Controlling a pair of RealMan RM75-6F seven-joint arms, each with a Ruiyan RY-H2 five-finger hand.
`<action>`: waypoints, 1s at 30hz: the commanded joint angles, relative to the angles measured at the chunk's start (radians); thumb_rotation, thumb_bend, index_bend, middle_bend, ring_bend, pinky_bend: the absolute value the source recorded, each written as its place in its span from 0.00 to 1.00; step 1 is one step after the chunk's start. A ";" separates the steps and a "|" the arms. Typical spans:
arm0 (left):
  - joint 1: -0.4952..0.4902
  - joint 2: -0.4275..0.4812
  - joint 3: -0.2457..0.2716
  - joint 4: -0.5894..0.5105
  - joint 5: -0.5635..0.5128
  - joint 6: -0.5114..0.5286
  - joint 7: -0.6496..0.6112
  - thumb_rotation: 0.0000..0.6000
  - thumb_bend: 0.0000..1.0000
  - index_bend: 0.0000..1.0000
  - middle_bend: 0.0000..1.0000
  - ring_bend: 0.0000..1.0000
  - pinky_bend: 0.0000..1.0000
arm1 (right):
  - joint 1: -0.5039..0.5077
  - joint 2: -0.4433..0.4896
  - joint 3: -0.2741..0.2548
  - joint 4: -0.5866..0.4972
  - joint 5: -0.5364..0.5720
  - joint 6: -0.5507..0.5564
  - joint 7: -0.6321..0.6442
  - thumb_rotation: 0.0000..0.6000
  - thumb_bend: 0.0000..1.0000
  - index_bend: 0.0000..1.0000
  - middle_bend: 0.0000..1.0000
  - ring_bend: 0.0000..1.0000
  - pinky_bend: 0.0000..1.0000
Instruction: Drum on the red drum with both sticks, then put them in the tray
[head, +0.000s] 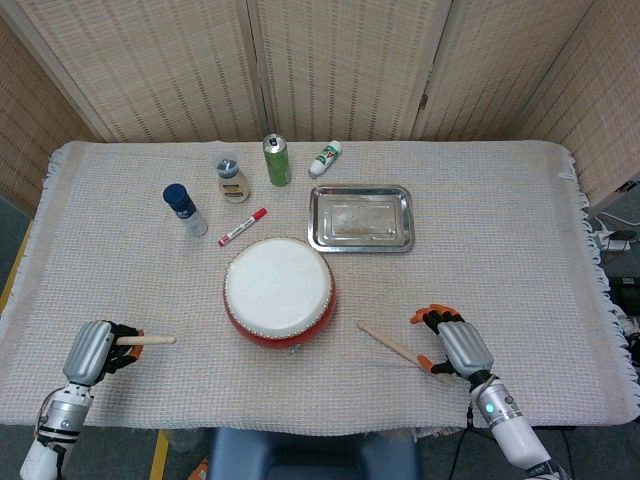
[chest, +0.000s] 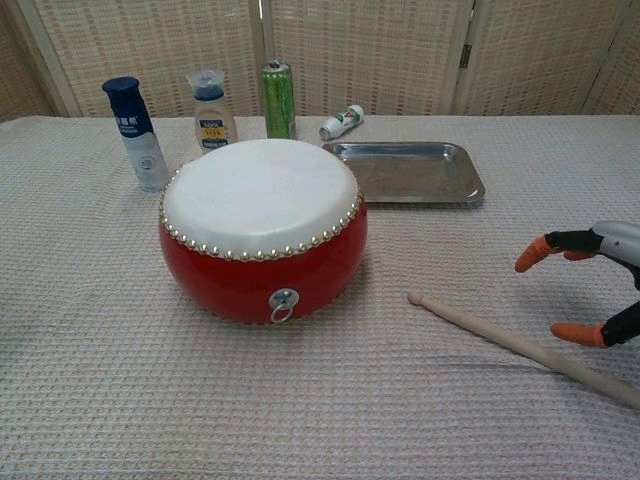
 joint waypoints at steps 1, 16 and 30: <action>-0.001 0.001 0.006 0.004 -0.001 -0.003 -0.003 1.00 0.64 1.00 1.00 1.00 1.00 | 0.033 -0.054 0.009 0.032 0.036 -0.021 -0.058 1.00 0.22 0.32 0.17 0.02 0.13; -0.008 0.002 0.033 0.027 0.000 -0.014 -0.035 1.00 0.62 1.00 1.00 1.00 1.00 | 0.087 -0.209 0.000 0.145 0.081 0.005 -0.223 1.00 0.22 0.40 0.17 0.02 0.13; -0.015 0.014 0.043 0.017 -0.009 -0.028 -0.042 1.00 0.61 1.00 1.00 1.00 1.00 | 0.097 -0.239 -0.019 0.195 0.044 0.013 -0.187 1.00 0.44 0.60 0.17 0.02 0.13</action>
